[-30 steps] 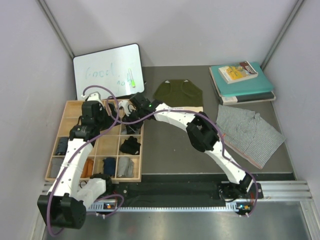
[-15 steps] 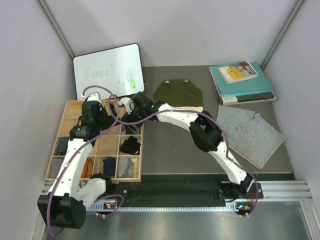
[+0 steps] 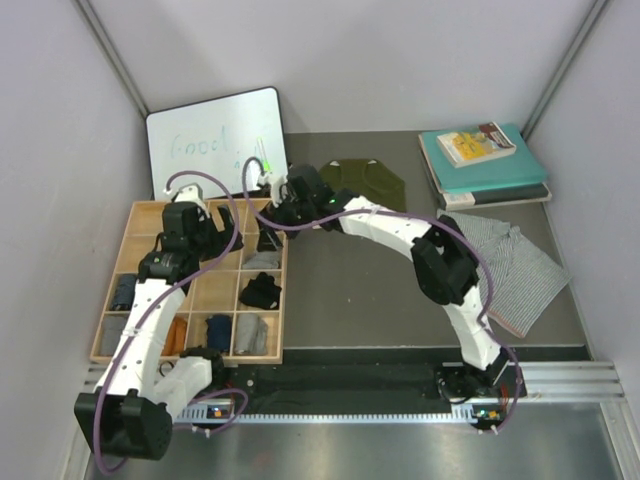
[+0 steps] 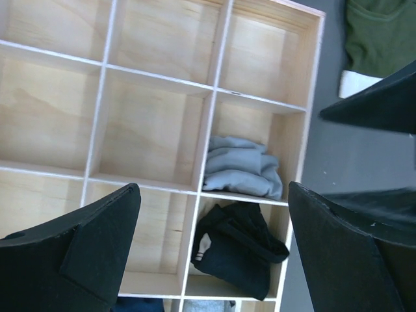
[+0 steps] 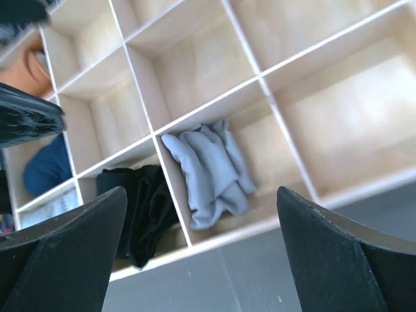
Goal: Roll the underwear
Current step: Place the underwear in the storage box, then fold the underwear at the center of the board.
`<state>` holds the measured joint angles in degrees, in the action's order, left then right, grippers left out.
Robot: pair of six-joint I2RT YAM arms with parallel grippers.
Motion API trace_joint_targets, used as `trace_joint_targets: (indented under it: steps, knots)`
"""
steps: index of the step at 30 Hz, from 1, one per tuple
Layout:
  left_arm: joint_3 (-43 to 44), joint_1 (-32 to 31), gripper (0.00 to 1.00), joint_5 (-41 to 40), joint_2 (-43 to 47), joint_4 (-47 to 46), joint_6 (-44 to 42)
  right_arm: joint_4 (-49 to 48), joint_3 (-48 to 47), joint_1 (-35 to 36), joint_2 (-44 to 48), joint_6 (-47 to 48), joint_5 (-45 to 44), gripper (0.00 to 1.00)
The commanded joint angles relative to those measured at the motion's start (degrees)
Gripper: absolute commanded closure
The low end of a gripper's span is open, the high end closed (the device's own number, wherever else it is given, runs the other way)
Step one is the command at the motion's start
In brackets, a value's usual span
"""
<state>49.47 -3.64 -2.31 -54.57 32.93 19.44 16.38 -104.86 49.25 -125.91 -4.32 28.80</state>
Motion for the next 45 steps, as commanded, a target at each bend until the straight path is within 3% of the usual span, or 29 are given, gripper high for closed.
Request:
trace_joint_targets:
  steps: [1,6,10,14,21,26,31,45]
  knots:
    - [-0.08,-0.14,0.01,5.03,0.87,-4.97,-1.51,-6.71,4.12,-4.77,9.18,-4.38,2.23,0.04]
    - [-0.34,-0.93,0.03,6.52,0.43,-6.91,-0.46,-6.28,13.95,-11.80,16.99,-6.84,-2.15,0.05]
    - [2.46,-5.66,0.04,4.95,-4.92,-7.44,0.60,-2.15,18.98,-19.45,20.08,-8.42,-4.88,0.08]
    - [5.63,-7.35,0.04,6.17,-10.46,-7.43,2.09,2.77,21.97,-27.43,20.35,-9.13,-7.78,0.11]
    - [15.55,-7.79,0.03,10.03,-21.52,-7.44,1.92,6.91,22.95,-35.44,17.81,-10.80,-14.72,0.14]
    - [21.01,-7.79,0.02,11.80,-26.90,-6.91,1.30,8.84,20.75,-37.74,12.89,-11.33,-15.79,0.19]
    - [18.21,-7.70,0.02,11.97,-28.05,-8.93,0.77,9.72,17.94,-37.74,7.44,-12.55,-19.21,0.26]
    - [17.50,-7.70,0.02,14.00,-27.97,-8.58,0.69,9.55,19.07,-37.74,6.02,-15.11,-20.19,0.50]
